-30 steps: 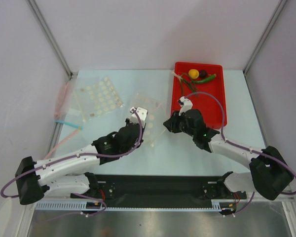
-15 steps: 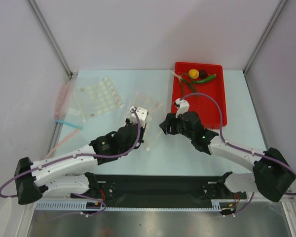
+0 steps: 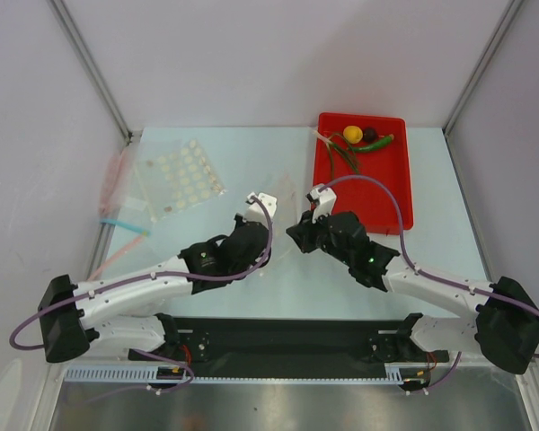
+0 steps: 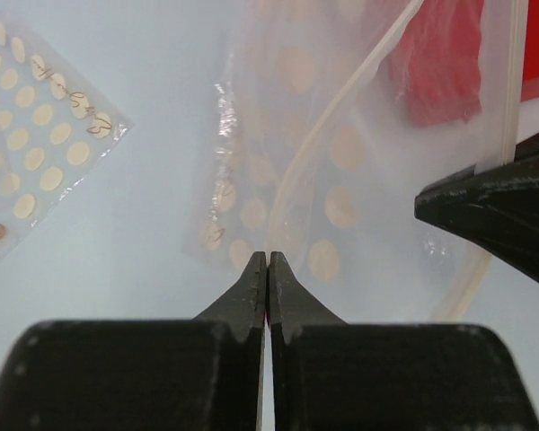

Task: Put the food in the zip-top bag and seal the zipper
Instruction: Open the zipper of the food storage bag at the center of the board.

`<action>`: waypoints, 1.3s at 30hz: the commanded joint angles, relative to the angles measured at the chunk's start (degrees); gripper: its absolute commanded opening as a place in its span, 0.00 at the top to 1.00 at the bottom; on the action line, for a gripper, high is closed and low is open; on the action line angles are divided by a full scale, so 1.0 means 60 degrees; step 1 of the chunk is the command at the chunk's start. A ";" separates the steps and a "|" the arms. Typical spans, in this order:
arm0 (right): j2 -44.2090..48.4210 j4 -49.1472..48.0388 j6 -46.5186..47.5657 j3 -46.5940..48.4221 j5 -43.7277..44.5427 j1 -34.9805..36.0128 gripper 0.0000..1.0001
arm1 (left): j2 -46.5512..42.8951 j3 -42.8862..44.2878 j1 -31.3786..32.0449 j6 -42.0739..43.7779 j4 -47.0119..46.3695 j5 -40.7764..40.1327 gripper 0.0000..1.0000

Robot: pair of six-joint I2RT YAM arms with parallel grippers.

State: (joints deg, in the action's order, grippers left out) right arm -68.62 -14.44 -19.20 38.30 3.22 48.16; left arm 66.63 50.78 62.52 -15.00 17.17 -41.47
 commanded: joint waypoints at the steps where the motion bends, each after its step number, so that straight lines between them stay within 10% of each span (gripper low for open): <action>1: 0.0245 -0.0202 0.0432 0.0105 0.0269 0.0147 0.92 | 0.0174 0.0486 0.0053 -0.0077 0.0083 -0.0587 1.00; 5: 0.0158 -0.0333 0.0417 0.0076 0.0064 0.0176 0.95 | 0.0247 0.0501 0.0053 -0.0034 0.0010 -0.0836 0.96; 11: 0.0055 -0.0465 0.0446 0.0105 -0.0317 0.0205 0.97 | 0.0233 0.0355 0.0053 0.0201 -0.0356 -0.0560 0.62; 16: 0.0099 -0.0567 0.0461 0.0076 -0.0435 0.0206 0.98 | 0.0393 0.0296 0.0053 0.0420 -0.0722 0.0027 0.59; 26: 0.0070 -0.0466 0.0330 0.0046 -0.0099 0.0205 1.00 | 0.0894 0.0677 0.0053 0.0099 -0.0080 -0.0922 1.00; 39: -0.0766 0.1278 -0.1707 0.0266 0.1353 -0.1875 0.59 | -0.2052 -0.0393 0.0024 -0.0283 -0.0078 -0.1657 1.00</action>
State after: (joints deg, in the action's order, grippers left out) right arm -73.80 -9.78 -27.29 39.09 6.61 38.13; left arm 56.40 49.76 62.94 -16.21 17.89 -48.21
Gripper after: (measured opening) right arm 0.393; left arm 0.011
